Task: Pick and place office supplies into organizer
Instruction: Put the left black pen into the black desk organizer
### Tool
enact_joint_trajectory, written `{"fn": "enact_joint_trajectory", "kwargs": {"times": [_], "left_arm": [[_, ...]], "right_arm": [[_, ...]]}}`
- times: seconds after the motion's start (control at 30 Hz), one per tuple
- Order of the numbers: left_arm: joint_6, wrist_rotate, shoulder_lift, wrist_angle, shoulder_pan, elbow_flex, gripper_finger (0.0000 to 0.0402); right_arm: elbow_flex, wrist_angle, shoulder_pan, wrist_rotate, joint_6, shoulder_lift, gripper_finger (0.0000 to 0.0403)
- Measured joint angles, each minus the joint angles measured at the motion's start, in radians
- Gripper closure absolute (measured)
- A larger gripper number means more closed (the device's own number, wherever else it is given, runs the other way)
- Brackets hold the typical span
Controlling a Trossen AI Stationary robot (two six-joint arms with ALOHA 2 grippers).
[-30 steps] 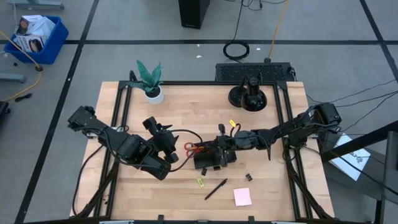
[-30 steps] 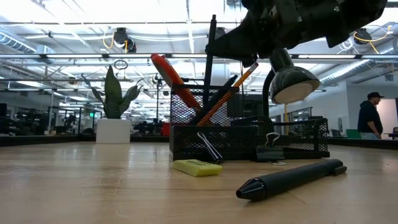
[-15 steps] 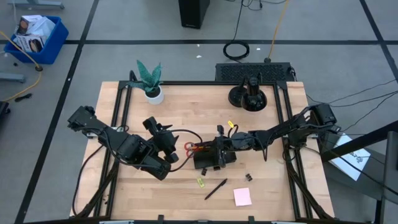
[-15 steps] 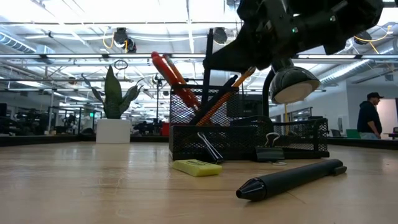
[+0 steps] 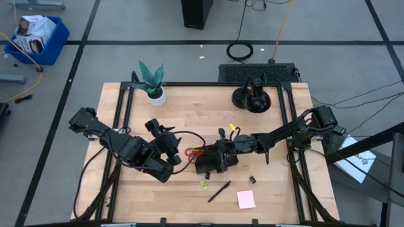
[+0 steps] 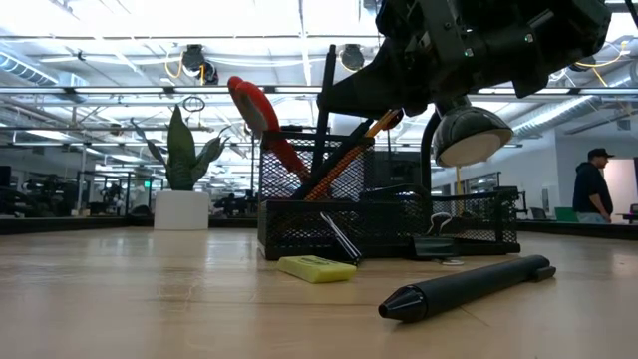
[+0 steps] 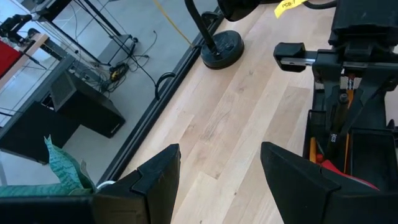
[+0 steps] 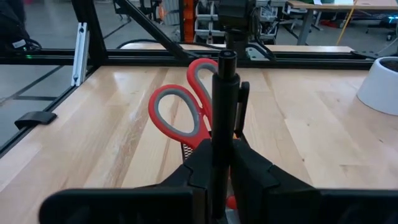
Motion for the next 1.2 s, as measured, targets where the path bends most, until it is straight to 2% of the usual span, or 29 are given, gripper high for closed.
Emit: {"fn": "enact_joint_trajectory", "kwargs": {"times": [0.33, 1.2], "left_arm": [[0.000, 0.001, 0.000, 0.001, 0.000, 0.000, 0.0172], [-0.003, 0.001, 0.000, 0.002, 0.000, 0.000, 0.0172]], "right_arm": [[-0.002, -0.076, 0.001, 0.000, -0.019, -0.063, 0.0370], [-0.002, -0.120, 0.001, -0.027, 0.005, -0.064, 0.0357]]}}
